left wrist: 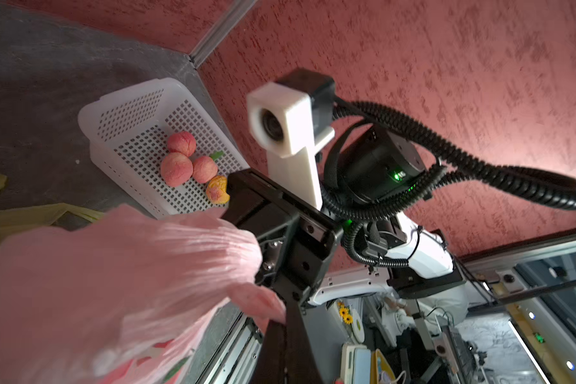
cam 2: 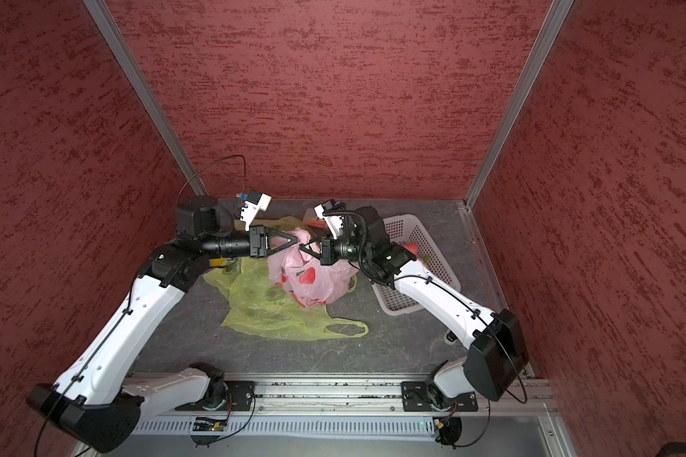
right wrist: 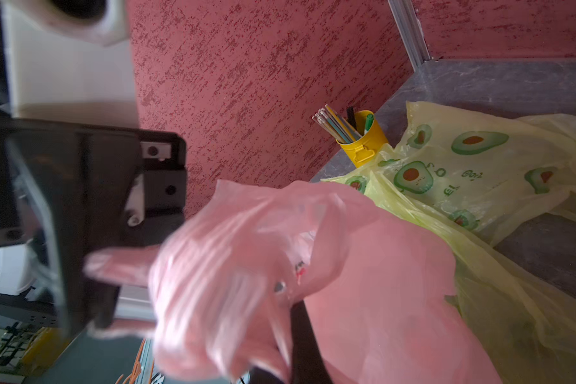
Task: Place the peach into a plastic bag & tie a knot
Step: Cross the plastic bag with the plastic bag.
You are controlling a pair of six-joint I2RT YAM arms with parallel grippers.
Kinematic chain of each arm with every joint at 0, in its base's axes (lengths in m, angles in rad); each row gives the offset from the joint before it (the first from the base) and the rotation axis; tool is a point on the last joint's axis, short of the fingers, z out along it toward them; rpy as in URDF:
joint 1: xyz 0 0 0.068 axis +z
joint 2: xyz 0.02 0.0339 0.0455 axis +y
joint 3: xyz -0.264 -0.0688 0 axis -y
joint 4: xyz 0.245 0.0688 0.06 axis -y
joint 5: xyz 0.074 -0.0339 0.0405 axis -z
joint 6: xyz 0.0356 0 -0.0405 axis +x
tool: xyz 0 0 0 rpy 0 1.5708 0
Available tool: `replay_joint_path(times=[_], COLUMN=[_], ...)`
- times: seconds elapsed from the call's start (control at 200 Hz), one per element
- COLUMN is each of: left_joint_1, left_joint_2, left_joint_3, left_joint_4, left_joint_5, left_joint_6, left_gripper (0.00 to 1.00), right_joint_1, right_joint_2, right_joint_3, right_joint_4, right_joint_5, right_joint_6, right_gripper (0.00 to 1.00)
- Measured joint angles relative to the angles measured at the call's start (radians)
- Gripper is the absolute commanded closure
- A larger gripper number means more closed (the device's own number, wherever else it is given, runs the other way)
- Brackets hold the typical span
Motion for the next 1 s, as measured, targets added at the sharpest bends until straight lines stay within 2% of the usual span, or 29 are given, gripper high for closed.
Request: replay_joint_path(times=[0.065,0.265,0.681,0.831,0.947,1.002], left_joint_1=[-0.009,0.079,0.135,0.137,0.137,0.137], left_joint_2=[-0.026,-0.091,-0.091,-0.091,-0.090,-0.090], left_joint_3=[-0.017,-0.112,-0.119,-0.119,-0.119,-0.119], left_joint_4=[-0.018,0.016,0.053,0.055,0.058,0.062], left_joint_5=[-0.026,-0.035,0.013,0.022,0.024,0.025], left_joint_6=[0.034,0.022,-0.025,-0.033,-0.040,-0.043], left_gripper=[1.00,1.00,1.00,1.00,1.00,1.00], right_joint_1=[0.005,0.005,0.003,0.003,0.003,0.003], right_joint_2=[-0.006,0.004,0.013,0.013,0.013,0.013], right_joint_3=[0.000,0.000,-0.006,-0.009,-0.012,-0.012], right_joint_4=[0.000,0.019,0.016,0.010,0.010,0.012], right_joint_5=[0.007,0.009,0.011,0.016,0.015,0.014], right_joint_6=[0.002,0.024,0.024,0.016,0.011,0.008], right_gripper=[1.00,0.97,0.92,0.92,1.00,1.00])
